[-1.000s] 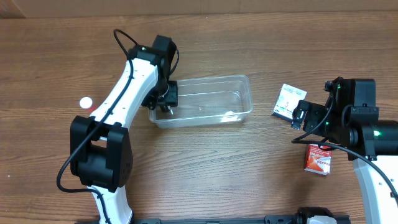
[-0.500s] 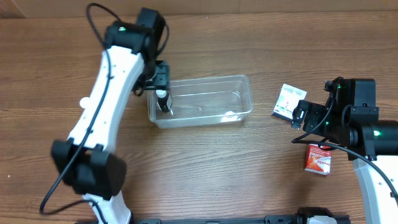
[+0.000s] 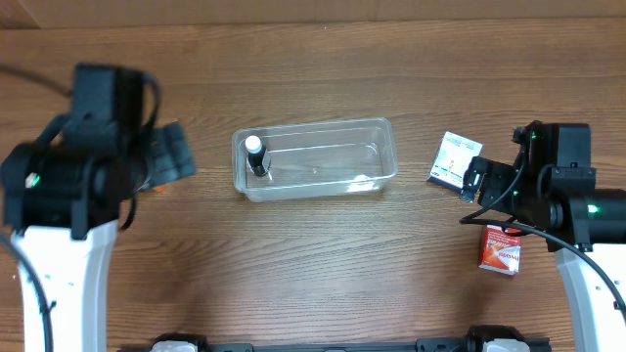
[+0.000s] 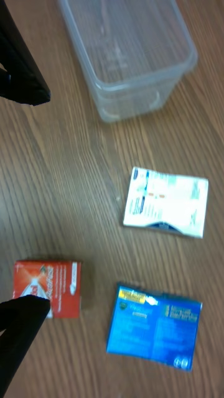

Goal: Pack container
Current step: 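Move the left gripper to the orange tube and grasp it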

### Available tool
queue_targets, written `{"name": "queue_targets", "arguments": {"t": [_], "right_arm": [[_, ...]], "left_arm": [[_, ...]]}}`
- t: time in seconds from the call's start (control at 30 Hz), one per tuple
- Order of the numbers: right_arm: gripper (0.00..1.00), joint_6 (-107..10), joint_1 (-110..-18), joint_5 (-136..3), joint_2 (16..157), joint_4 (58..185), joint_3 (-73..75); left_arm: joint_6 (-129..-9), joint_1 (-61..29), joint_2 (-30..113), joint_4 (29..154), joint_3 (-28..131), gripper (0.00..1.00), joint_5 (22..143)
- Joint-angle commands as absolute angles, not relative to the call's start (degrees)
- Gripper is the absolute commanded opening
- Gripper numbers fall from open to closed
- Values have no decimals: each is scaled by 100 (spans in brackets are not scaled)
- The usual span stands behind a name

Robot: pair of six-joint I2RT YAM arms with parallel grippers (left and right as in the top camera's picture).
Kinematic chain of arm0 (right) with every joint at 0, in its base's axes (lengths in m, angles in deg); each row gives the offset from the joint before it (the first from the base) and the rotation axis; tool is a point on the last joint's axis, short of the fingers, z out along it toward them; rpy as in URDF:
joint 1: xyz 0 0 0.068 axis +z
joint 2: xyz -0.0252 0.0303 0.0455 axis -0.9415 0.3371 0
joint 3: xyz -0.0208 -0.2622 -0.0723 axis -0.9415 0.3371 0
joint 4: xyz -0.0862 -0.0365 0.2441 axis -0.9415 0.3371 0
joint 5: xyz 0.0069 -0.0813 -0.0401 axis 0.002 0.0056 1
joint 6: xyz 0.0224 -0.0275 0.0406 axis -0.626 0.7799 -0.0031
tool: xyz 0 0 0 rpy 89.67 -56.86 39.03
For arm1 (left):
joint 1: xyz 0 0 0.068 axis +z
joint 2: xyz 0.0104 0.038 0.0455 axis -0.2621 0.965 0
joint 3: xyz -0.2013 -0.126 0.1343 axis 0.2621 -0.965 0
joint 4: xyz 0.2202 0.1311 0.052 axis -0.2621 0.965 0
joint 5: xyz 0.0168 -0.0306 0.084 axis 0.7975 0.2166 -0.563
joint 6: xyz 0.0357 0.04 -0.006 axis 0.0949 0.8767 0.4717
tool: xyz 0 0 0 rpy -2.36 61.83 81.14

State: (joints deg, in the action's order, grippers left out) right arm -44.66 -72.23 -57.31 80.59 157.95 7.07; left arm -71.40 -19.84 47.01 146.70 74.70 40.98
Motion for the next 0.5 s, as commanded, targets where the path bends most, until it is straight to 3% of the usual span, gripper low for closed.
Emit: {"name": "queue_targets", "arguments": {"t": [0.0,0.23,0.47], "right_arm": [[100,-5015,-7545,-5162,7934,15797,613],[100,-5067,-7879,-5411,7915,15795,615],[100,-5065,-7879,-5425,7925,15797,615]], "left_arm": [[-6769,-1234,4577,14257,6597,100,4295],[-6205,-15,5261,13370,5745,100,5556],[-6060,193,6391,12880,5736,100,5674]]}}
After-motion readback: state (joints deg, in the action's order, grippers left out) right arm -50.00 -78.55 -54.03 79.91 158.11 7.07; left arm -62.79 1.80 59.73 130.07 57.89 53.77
